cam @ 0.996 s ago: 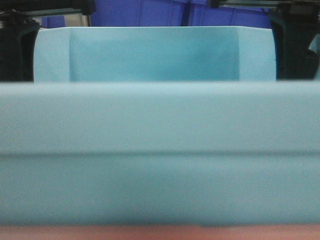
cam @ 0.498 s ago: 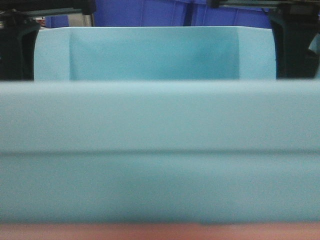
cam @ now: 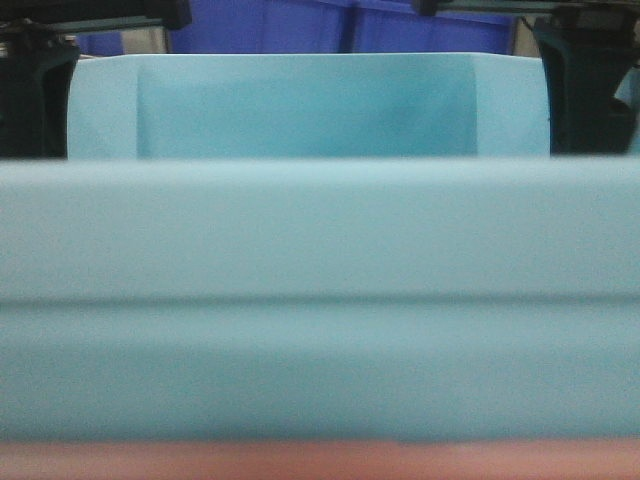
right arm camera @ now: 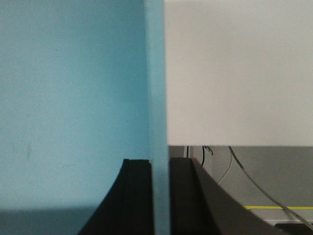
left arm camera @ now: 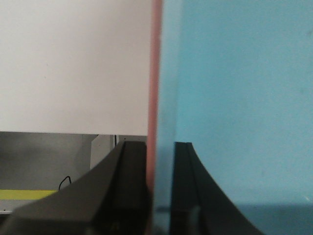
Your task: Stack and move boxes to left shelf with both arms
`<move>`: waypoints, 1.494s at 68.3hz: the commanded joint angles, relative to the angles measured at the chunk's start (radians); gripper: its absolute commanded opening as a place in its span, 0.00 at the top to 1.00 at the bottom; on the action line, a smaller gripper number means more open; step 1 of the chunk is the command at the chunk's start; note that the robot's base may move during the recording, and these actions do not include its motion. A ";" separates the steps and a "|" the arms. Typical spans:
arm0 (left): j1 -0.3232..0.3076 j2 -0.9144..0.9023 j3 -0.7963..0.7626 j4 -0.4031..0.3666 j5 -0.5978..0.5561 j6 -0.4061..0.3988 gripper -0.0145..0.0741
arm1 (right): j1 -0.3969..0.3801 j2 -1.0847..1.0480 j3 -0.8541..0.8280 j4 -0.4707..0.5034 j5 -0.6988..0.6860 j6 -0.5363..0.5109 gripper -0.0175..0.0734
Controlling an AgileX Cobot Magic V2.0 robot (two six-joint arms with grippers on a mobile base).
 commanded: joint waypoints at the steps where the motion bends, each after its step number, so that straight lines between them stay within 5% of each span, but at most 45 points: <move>1: -0.010 -0.041 -0.029 0.011 0.114 -0.010 0.85 | 0.000 -0.041 -0.027 -0.034 -0.007 0.000 0.73; 102: -0.010 -0.041 -0.029 -0.012 0.114 -0.010 0.85 | 0.000 -0.041 -0.027 -0.034 0.049 0.000 0.73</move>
